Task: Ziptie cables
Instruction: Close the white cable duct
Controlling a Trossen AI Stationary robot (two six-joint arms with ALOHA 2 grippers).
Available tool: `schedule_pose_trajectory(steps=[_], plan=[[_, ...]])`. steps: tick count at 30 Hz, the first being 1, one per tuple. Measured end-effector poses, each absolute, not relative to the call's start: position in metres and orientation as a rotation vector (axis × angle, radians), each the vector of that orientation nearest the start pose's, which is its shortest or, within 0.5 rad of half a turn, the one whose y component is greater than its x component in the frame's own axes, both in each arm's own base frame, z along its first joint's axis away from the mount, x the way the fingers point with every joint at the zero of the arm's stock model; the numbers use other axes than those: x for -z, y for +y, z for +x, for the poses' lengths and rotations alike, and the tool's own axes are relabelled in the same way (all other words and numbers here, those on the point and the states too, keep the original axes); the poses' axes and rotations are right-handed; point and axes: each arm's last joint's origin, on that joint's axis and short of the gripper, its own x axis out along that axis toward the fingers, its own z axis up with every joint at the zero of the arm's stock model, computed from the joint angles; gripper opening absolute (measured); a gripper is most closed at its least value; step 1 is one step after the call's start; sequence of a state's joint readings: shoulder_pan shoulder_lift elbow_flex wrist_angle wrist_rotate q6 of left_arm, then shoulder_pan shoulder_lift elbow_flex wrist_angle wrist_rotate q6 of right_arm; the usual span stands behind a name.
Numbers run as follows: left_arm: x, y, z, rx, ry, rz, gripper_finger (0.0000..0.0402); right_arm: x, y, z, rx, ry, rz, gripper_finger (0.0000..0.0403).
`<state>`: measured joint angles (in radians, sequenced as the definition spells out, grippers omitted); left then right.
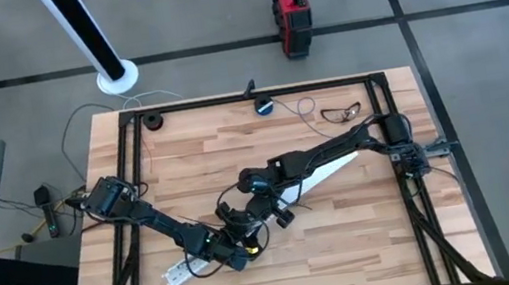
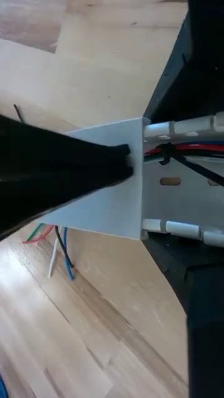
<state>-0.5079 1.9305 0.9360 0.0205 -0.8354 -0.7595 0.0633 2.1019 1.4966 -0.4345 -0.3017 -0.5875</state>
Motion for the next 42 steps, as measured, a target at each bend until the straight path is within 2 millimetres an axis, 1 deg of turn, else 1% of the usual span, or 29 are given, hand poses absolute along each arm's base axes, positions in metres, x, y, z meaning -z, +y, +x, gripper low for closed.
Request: schedule_pose_trajectory(steps=[9, 12, 16, 20, 23, 26, 30, 34, 37, 42], plan=[[-0.105, -0.149, 0.312, -0.558, 0.593, -0.117, 0.024, -0.156, 0.036, 0.436, -0.61, 0.921, -0.38, 0.0], [-0.105, -0.147, 0.313, -0.57, 0.594, -0.149, 0.024, -0.155, 0.036, 0.436, -0.598, 0.925, -0.367, 0.0], [-0.104, -0.142, 0.315, -0.546, 0.64, -0.182, 0.024, -0.155, 0.036, 0.437, -0.597, 0.923, -0.368, 0.0], [-0.104, -0.142, 0.315, -0.531, 0.651, -0.135, 0.024, -0.155, 0.035, 0.436, -0.596, 0.926, -0.367, 0.0], [-0.103, -0.138, 0.316, -0.519, 0.678, -0.155, 0.0243, -0.154, 0.034, 0.436, -0.589, 0.929, -0.362, 0.0], [-0.101, -0.135, 0.318, -0.456, 0.755, -0.199, 0.0256, -0.155, 0.033, 0.436, -0.588, 0.929, -0.359, 0.0], [-0.099, -0.129, 0.319, -0.444, 0.802, -0.224, 0.0284, -0.154, 0.033, 0.436, -0.587, 0.928, -0.36, 0.0], [-0.099, -0.127, 0.319, -0.468, 0.791, -0.242, 0.0305, -0.154, 0.033, 0.437, -0.59, 0.926, -0.357, 0.0], [-0.098, -0.134, 0.316, -0.479, 0.771, -0.222, 0.031, -0.155, 0.031, 0.437, -0.587, 0.923, -0.35, 0.0], [-0.096, -0.145, 0.306, -0.489, 0.788, -0.237, 0.031, -0.154, 0.025, 0.437, -0.584, 0.92, -0.32, 0.0]])
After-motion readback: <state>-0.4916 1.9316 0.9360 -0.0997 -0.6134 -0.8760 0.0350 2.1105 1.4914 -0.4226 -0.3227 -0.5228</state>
